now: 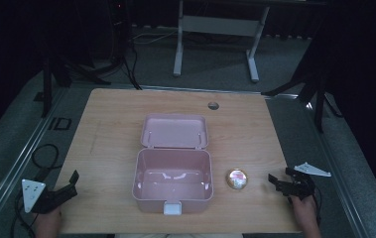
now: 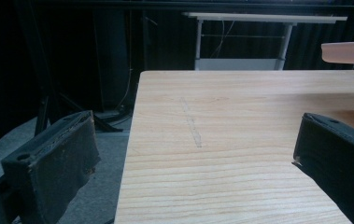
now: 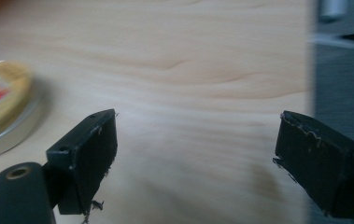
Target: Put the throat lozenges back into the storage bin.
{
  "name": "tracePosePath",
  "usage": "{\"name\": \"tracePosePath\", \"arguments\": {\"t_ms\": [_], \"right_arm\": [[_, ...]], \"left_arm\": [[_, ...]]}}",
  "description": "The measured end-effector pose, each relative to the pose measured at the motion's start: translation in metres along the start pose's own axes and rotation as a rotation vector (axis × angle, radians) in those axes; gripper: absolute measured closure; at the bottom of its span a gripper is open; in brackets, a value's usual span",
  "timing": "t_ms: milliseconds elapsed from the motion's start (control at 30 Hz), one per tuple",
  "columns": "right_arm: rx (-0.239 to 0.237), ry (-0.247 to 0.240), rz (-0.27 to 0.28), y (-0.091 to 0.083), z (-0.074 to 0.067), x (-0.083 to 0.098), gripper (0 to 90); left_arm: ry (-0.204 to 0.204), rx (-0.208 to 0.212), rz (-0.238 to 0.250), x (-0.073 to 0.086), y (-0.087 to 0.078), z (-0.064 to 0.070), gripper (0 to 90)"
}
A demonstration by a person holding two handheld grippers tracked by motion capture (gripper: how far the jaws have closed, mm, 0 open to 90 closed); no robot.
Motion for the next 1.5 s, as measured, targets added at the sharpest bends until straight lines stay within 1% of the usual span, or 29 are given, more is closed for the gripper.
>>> {"name": "tracePosePath", "arguments": {"t_ms": [33, 100, 133, 167, 200, 233, 267, 300, 333, 367, 400, 467, 500, 533, 567, 600, 633, 800, 967, 1000, 1033, 1067, 1100, 1167, 1200, 1233, 1300, 1333, 1500], "right_arm": [[0.000, 0.000, 0.000, 0.000, 0.000, 0.000, 12.6], [-0.058, -0.007, -0.026, 0.000, -0.003, 0.001, 12.6], [-0.058, -0.007, -0.026, 0.000, -0.003, 0.001, 12.6], [-0.118, -0.040, -0.094, 0.001, -0.008, 0.002, 12.6], [-0.120, -0.063, -0.120, 0.001, -0.009, 0.002, 12.6], [-0.144, -0.079, -0.149, 0.001, -0.011, 0.002, 12.6], [-0.149, -0.098, -0.178, 0.001, -0.012, 0.002, 12.6], [-0.149, -0.098, -0.178, 0.001, -0.012, 0.002, 12.6], [-0.152, -0.122, -0.204, 0.000, -0.013, 0.000, 12.6], [-0.152, -0.122, -0.204, 0.000, -0.013, 0.000, 12.6], [-0.170, -0.154, -0.271, -0.001, -0.016, -0.002, 12.6], [-0.179, -0.186, -0.356, -0.003, -0.018, -0.004, 12.6], [-0.181, -0.211, -0.427, -0.005, -0.020, -0.008, 12.6], [-0.183, -0.225, -0.459, -0.005, -0.021, -0.009, 12.6], [-0.183, -0.225, -0.459, -0.005, -0.021, -0.009, 12.6], [-0.176, -0.239, -0.488, -0.006, -0.022, -0.011, 12.6], [-0.184, -0.243, -0.513, -0.006, -0.023, -0.012, 12.6], [-0.179, -0.299, -0.692, -0.004, -0.027, -0.014, 12.6], [-0.169, -0.349, -0.837, 0.000, -0.033, -0.019, 12.6], [-0.172, -0.355, -0.851, 0.000, -0.034, -0.021, 12.6], [-0.170, -0.366, -0.886, 0.001, -0.037, -0.023, 12.6], [-0.171, -0.371, -0.907, 0.001, -0.038, -0.024, 12.6], [-0.171, -0.392, -0.973, 0.002, -0.042, -0.027, 12.6], [-0.169, -0.396, -1.029, 0.003, -0.045, -0.027, 12.6], [-0.169, -0.396, -1.029, 0.003, -0.045, -0.027, 12.6], [-0.162, -0.398, -1.063, 0.004, -0.047, -0.027, 12.6], [-0.167, -0.408, -1.104, 0.006, -0.049, -0.029, 12.6], [-0.169, -0.426, -1.128, 0.008, -0.053, -0.030, 12.4], [-0.181, -0.433, -1.125, 0.013, -0.059, -0.037, 12.5]], "left_arm": [[0.000, 0.000, 0.000, 0.000, 0.000, 0.000, 0.3], [-0.004, 0.005, 0.000, 0.000, 0.000, 0.000, 0.3], [-0.004, 0.005, 0.000, 0.000, 0.000, 0.000, 0.3], [-0.003, 0.011, -0.003, 0.000, 0.000, 0.000, 0.3], [-0.003, 0.011, -0.002, 0.000, 0.000, 0.000, 0.3], [-0.003, 0.011, -0.002, 0.000, 0.000, 0.000, 0.3], [-0.002, 0.014, -0.005, 0.000, 0.000, 0.001, 0.3], [-0.002, 0.014, -0.005, 0.000, 0.000, 0.001, 0.3], [-0.002, 0.014, -0.005, 0.000, 0.000, 0.001, 0.3], [-0.002, 0.017, -0.007, 0.001, 0.001, 0.001, 0.3], [-0.002, 0.018, -0.006, 0.001, 0.001, 0.001, 0.3], [-0.002, 0.019, -0.007, 0.001, 0.001, 0.001, 0.3], [-0.002, 0.020, -0.006, 0.001, 0.001, 0.001, 0.3], [-0.002, 0.021, -0.006, 0.001, 0.000, 0.001, 0.3], [-0.001, 0.021, -0.007, 0.001, 0.001, 0.001, 0.3], [0.000, 0.021, -0.008, 0.001, 0.001, 0.001, 0.3], [0.002, 0.020, -0.007, 0.001, 0.000, 0.001, 0.3], [0.006, 0.021, -0.009, 0.001, 0.001, 0.002, 0.3], [0.016, 0.021, -0.010, 0.001, 0.001, 0.003, 0.3], [0.016, 0.021, -0.010, 0.001, 0.001, 0.003, 0.3], [0.016, 0.022, -0.011, 0.001, 0.001, 0.003, 0.3], [0.017, 0.022, -0.012, 0.001, 0.001, 0.003, 0.3], [0.017, 0.023, -0.014, 0.001, 0.001, 0.003, 0.3], [0.019, 0.024, -0.016, 0.001, 0.001, 0.003, 0.3], [0.022, 0.025, -0.017, 0.002, 0.001, 0.004, 0.3], [0.023, 0.025, -0.016, 0.002, 0.001, 0.004, 0.3], [0.020, 0.025, -0.013, 0.001, 0.001, 0.004, 0.3], [0.016, 0.025, -0.011, 0.001, 0.001, 0.003, 0.3], [0.015, 0.029, -0.012, 0.001, 0.001, 0.003, 0.3]]}}
Point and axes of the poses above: each handheld gripper's, and its own axes: y roughly forward along the jaws, x roughly out of its underside, z roughly to its right, the point moved 6 cm from there along y, roughly forward along the jaws, and after that the axes turned 14 degrees about -x, right-handed, at the moved point
